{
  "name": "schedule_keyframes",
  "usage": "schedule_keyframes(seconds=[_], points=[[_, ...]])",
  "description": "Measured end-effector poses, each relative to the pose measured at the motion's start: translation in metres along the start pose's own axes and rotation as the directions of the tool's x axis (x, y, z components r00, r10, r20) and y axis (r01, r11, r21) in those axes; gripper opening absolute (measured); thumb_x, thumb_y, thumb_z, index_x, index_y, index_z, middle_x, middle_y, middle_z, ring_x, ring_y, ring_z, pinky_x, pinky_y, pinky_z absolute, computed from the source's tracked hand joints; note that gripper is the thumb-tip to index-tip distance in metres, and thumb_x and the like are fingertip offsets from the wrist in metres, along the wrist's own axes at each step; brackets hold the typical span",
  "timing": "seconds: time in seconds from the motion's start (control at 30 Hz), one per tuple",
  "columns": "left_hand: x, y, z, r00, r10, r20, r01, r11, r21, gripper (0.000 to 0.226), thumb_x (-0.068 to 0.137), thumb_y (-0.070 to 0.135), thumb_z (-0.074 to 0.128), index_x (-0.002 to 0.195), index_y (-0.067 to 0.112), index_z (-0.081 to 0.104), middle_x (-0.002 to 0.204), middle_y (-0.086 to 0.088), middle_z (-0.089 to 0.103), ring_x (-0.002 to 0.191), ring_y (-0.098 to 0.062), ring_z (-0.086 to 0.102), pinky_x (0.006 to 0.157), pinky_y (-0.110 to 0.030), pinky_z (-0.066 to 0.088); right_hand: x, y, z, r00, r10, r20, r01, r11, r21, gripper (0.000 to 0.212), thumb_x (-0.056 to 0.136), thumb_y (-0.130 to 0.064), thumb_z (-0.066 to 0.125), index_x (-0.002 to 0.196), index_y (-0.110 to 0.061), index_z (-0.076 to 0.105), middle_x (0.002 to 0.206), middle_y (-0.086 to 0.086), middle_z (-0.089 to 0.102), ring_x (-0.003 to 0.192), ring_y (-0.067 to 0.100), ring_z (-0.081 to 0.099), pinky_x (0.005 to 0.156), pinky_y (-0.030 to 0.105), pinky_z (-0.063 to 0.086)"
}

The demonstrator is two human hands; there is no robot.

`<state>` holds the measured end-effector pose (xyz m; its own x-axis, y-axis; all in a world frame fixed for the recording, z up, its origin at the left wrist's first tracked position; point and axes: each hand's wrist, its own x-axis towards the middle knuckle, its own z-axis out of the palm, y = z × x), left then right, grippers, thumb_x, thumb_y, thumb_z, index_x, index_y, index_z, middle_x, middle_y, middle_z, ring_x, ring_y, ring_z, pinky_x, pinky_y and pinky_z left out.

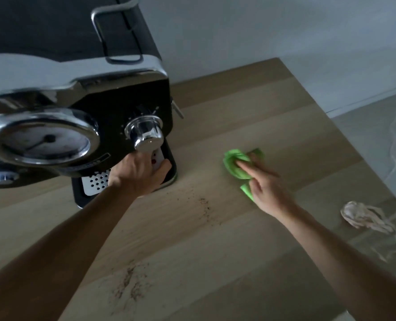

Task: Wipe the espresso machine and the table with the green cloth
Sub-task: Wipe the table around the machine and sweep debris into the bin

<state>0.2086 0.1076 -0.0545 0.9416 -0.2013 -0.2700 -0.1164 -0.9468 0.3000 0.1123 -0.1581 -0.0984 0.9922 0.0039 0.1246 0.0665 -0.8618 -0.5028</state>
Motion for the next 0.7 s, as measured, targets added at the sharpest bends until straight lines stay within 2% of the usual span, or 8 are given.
schedule_keyframes(seconds=[0.1,0.2,0.3,0.4,0.47,0.53,0.63,0.7], points=[[-0.003,0.002,-0.004,0.996,0.065,-0.052,-0.065,0.998,0.005,0.052,0.09,0.045,0.049,0.133,0.015,0.048,0.131,-0.011,0.056,0.109,-0.031,0.059,0.076,-0.033,0.044,-0.033,0.007,0.003,0.979,0.11,-0.171,-0.14,0.975,-0.175,0.053,0.078,-0.014,0.033,0.121,-0.008,0.061,0.128,0.02,0.056,0.12,0.038,0.052,0.097,0.047,0.044],[-0.01,0.002,-0.009,0.984,0.16,-0.073,-0.163,0.986,-0.045,0.052,0.091,0.039,0.051,0.137,0.015,0.045,0.135,-0.012,0.052,0.115,-0.034,0.053,0.089,-0.041,0.045,-0.044,-0.035,0.029,0.973,0.174,-0.149,-0.2,0.964,-0.176,0.054,0.077,-0.019,0.034,0.125,-0.009,0.058,0.131,0.019,0.054,0.123,0.038,0.049,0.096,0.059,0.041],[-0.011,-0.006,-0.009,0.968,0.237,-0.085,-0.243,0.967,-0.075,0.068,0.083,0.05,0.042,0.142,0.017,0.04,0.141,-0.011,0.046,0.121,-0.035,0.048,0.093,-0.044,0.043,-0.048,-0.068,0.048,0.988,0.122,-0.09,-0.137,0.974,-0.18,0.05,0.077,-0.013,0.052,0.127,-0.012,0.056,0.135,0.015,0.052,0.126,0.036,0.047,0.099,0.057,0.036],[-0.008,-0.021,-0.007,0.943,0.326,-0.061,-0.327,0.945,-0.004,0.082,0.079,0.065,0.03,0.147,0.019,0.034,0.15,-0.007,0.035,0.132,-0.03,0.039,0.102,-0.049,0.041,-0.047,-0.086,0.055,0.996,0.06,-0.071,-0.062,0.998,-0.018,0.048,0.079,-0.016,0.041,0.123,-0.012,0.059,0.131,0.013,0.056,0.124,0.034,0.05,0.101,0.054,0.038],[-0.008,-0.031,-0.004,0.918,0.394,-0.052,-0.39,0.918,0.069,0.08,0.082,0.065,0.028,0.148,0.02,0.034,0.152,-0.004,0.033,0.134,-0.028,0.037,0.103,-0.051,0.04,-0.038,-0.082,0.045,0.989,0.129,-0.076,-0.115,0.979,0.168,0.047,0.083,-0.017,0.038,0.125,-0.011,0.058,0.132,0.006,0.053,0.123,0.029,0.051,0.104,0.041,0.041],[-0.011,-0.036,-0.001,0.877,0.474,-0.079,-0.464,0.878,0.118,0.07,0.088,0.059,0.033,0.145,0.018,0.04,0.15,-0.005,0.037,0.134,-0.029,0.039,0.104,-0.053,0.039,-0.018,-0.066,0.033,0.972,0.227,-0.069,-0.201,0.943,0.265,0.044,0.088,-0.012,0.042,0.13,-0.01,0.054,0.137,0.006,0.046,0.124,0.031,0.049,0.106,0.04,0.039],[-0.014,-0.039,0.004,0.823,0.549,-0.147,-0.532,0.835,0.144,0.057,0.093,0.048,0.042,0.139,0.014,0.05,0.144,-0.011,0.046,0.132,-0.032,0.042,0.105,-0.054,0.038,0.02,-0.046,0.026,0.971,0.241,-0.013,-0.24,0.97,0.042,0.052,0.083,-0.015,0.037,0.133,-0.013,0.051,0.145,0.012,0.041,0.136,0.031,0.033,0.111,0.051,0.025],[-0.015,-0.04,0.005,0.806,0.57,-0.159,-0.549,0.82,0.159,0.053,0.093,0.045,0.043,0.137,0.015,0.051,0.142,-0.011,0.048,0.133,-0.033,0.042,0.106,-0.055,0.036,0.028,-0.048,0.033,0.99,0.122,0.073,-0.114,0.988,-0.104,0.049,0.087,-0.018,0.039,0.135,-0.018,0.049,0.149,0.006,0.035,0.141,0.026,0.023,0.113,0.052,0.018]])
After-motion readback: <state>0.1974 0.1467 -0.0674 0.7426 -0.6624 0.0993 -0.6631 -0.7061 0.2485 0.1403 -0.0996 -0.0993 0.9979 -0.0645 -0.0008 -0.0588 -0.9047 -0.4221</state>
